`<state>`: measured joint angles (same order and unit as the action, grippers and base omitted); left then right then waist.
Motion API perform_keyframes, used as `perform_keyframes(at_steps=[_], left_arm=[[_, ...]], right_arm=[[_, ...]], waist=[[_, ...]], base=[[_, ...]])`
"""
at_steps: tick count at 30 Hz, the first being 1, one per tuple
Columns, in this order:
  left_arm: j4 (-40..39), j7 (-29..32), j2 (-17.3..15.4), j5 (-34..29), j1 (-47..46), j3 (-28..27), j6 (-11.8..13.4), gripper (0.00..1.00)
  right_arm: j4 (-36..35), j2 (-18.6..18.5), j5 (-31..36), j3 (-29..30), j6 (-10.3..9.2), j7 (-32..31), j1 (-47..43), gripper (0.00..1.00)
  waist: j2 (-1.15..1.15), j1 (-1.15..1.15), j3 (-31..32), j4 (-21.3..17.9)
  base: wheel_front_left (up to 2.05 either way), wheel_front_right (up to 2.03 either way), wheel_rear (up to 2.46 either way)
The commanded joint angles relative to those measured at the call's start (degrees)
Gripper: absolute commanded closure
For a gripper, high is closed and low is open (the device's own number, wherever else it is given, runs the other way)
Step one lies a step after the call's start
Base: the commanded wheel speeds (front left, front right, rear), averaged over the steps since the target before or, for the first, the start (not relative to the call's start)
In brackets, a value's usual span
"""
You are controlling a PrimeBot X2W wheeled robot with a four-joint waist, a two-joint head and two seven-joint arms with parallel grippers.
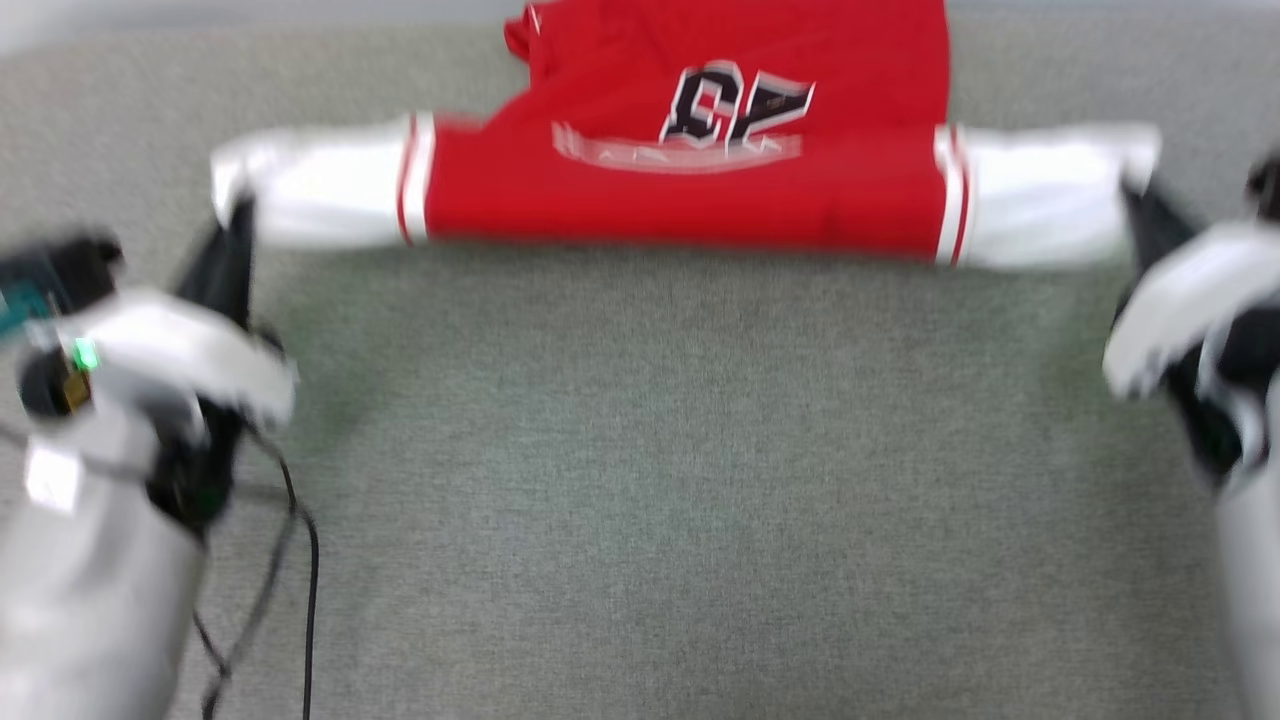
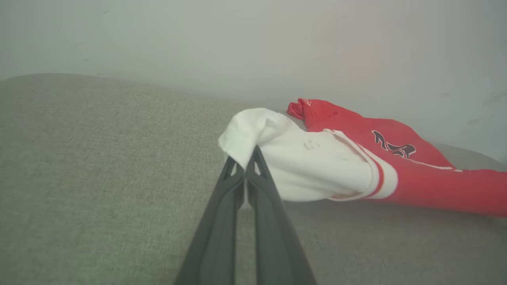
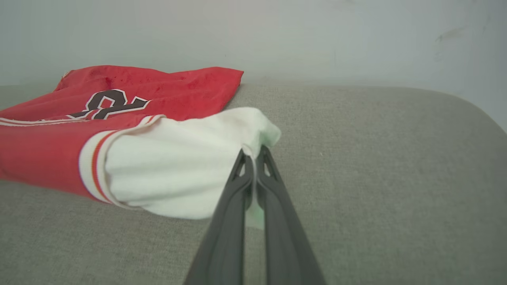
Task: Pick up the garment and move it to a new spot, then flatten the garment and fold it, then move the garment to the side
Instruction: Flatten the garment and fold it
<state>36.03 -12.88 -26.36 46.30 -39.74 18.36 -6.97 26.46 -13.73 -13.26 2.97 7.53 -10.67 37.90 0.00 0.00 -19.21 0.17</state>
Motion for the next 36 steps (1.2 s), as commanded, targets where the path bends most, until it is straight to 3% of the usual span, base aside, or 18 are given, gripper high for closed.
perform_keyframes(at_steps=[1, 9, 18, 25, 30, 32, 33, 34, 36], left_arm=[[-0.66, -0.41, 0.11, 0.71, 3.11, -0.15, 0.4, 1.0], [-6.97, -1.14, -0.05, 1.4, 19.59, 0.07, 3.76, 1.0], [-17.41, 0.25, -0.43, 2.25, 37.14, 0.94, 9.32, 1.0], [-25.68, 2.98, -1.13, 2.78, 47.91, 2.67, 13.4, 1.0], [-28.94, 3.75, -0.81, 2.6, 51.64, 3.78, 15.17, 1.0], [-30.25, 3.96, -0.65, 1.97, 51.64, 4.43, 15.56, 1.0], [-30.87, 4.03, -0.64, 1.45, 51.36, 4.81, 15.82, 1.0], [-31.58, 4.01, -0.58, 1.0, 50.97, 5.02, 16.18, 1.0], [-32.67, 3.81, -0.46, 0.12, 50.31, 5.34, 16.91, 1.0]], right_arm=[[-1.46, 0.36, -0.67, 0.66, -0.08, -0.46, -3.39, 1.0], [-13.64, 4.28, -1.27, 6.08, -0.08, -2.83, -24.44, 1.0], [-23.16, 9.21, -0.41, 12.45, -0.09, -6.4, -43.35, 1.0], [-26.5, 10.71, -2.38, 14.78, -0.08, -8.74, -53.93, 1.0], [-24.15, 10.88, -4.41, 14.47, -0.08, -9.11, -57.29, 1.0], [-23.58, 10.87, -4.87, 13.33, -0.08, -9.07, -57.17, 0.64], [-23.51, 10.84, -5.16, 13.01, -0.08, -8.69, -56.82, 0.37], [-23.7, 10.85, -5.21, 12.4, -0.07, -8.36, -56.28, 0.0], [-24.82, 10.84, -5.15, 11.68, -0.06, -6.37, -54.22, 0.0]], waist=[[0.0, 0.0, 2.53, 0.21], [0.0, 0.0, 9.85, 0.86], [0.0, 0.0, 16.62, 0.8], [0.0, 0.0, 19.95, 1.39], [0.0, 0.0, 20.15, 1.89], [0.0, 0.0, 20.15, 2.23], [0.0, 0.0, 20.14, 2.42], [0.0, 0.0, 20.12, 2.56], [0.0, 0.0, 19.96, 2.83]], base=[[0.0, 0.0, 0.0], [0.0, 0.0, 0.0], [0.0, 0.0, 0.0], [0.0, 0.0, 0.0], [0.0, 0.0, 0.0], [0.0, 0.0, 0.0], [0.0, 0.0, 0.0], [0.0, 0.0, 0.0], [0.0, 0.0, 0.0]])
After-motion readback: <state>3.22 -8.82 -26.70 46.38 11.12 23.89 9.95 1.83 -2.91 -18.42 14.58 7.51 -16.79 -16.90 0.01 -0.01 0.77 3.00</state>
